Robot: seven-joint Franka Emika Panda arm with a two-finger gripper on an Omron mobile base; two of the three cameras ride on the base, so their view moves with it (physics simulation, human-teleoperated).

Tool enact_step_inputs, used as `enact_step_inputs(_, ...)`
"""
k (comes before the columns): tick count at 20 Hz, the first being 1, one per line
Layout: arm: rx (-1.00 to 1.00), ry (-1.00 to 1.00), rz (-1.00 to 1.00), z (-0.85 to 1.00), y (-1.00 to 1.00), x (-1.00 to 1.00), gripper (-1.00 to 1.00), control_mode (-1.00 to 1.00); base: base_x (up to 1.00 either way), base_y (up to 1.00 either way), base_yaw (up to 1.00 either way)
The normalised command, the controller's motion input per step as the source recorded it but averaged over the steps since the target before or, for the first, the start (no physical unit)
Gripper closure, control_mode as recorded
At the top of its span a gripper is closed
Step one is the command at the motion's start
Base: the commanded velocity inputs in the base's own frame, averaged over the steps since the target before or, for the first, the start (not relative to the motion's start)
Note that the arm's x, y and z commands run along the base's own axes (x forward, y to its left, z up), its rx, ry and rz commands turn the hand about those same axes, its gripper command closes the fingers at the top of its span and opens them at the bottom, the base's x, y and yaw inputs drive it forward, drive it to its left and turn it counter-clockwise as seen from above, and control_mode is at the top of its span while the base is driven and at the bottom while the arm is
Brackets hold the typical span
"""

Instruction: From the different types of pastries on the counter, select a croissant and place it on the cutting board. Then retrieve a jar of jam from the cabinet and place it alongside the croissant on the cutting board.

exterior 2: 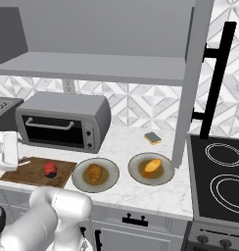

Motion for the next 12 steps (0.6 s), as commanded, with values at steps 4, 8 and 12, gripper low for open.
enact_step_inputs(4,0.03,-0.05,0.15,0.8,0.04,-0.27,-1.0,-1.0,0.0,0.0,0.0)
enact_step_inputs(8,0.07,0.03,0.27,0.43,-0.17,-0.29,-1.0,-1.0,0.0,0.0,0.0)
enact_step_inputs(12,0.0,0.0,0.34,0.08,-0.48,-0.52,-1.0,-1.0,0.0,0.0,0.0)
